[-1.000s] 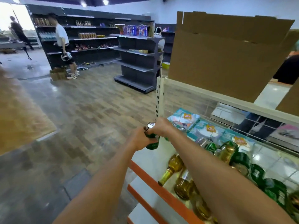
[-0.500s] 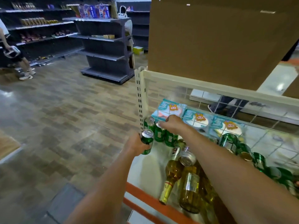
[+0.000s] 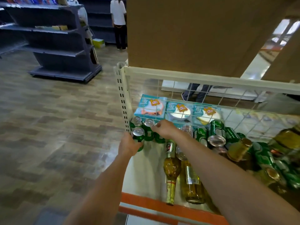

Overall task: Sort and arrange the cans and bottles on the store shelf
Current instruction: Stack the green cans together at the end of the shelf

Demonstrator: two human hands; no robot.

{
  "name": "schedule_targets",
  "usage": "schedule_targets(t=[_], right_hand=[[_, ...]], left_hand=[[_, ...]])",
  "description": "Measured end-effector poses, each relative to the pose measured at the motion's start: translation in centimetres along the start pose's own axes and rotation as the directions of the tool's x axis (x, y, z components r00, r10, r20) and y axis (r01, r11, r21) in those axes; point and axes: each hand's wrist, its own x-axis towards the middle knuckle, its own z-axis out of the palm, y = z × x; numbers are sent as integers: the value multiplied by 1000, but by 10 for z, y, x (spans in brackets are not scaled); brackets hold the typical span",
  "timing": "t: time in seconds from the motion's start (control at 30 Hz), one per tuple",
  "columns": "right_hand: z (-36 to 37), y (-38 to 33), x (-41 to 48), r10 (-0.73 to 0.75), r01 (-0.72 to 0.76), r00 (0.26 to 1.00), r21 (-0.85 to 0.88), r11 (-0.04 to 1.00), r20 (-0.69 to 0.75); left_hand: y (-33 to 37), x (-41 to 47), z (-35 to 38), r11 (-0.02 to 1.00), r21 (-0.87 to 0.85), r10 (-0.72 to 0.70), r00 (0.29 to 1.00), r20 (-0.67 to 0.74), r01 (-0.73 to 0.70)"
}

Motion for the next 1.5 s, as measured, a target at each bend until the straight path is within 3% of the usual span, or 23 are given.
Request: schedule_targets(t=[0.17, 0.47, 0.73, 0.8, 0.97, 1.07, 1.3, 1.5], right_hand=[[11, -2, 0, 34, -35, 999, -40, 999, -15], [20, -11, -15, 100, -100, 995, -94, 990, -11], [-36, -39, -50, 82, -114, 983, -191, 975, -165], [-60, -39, -65, 78, -126, 973, -213, 969, -219], [-117, -32, -106, 115, -202, 942, -259, 945, -315], [-150, -11, -139, 124, -244, 923, -305, 920, -364], [-221, 71, -260, 226, -388, 828, -234, 891, -512], [-252, 177, -393, 373, -493, 779, -126, 861, -504]], left_hand=[[1, 1, 4, 997, -81, -12, 1000, -10, 12], [25, 8, -16, 1000, 10, 27, 992, 120, -29], [97, -6, -74, 912, 248, 254, 923, 287, -328], [131, -18, -81, 875, 254, 322, 887, 332, -413], [229, -65, -84, 674, 372, 499, 764, 409, -638], [279, -104, -69, 573, 391, 522, 689, 503, -720], [362, -207, -1, 363, 390, 581, 532, 615, -847], [408, -321, 98, 344, 267, 554, 424, 717, -900]])
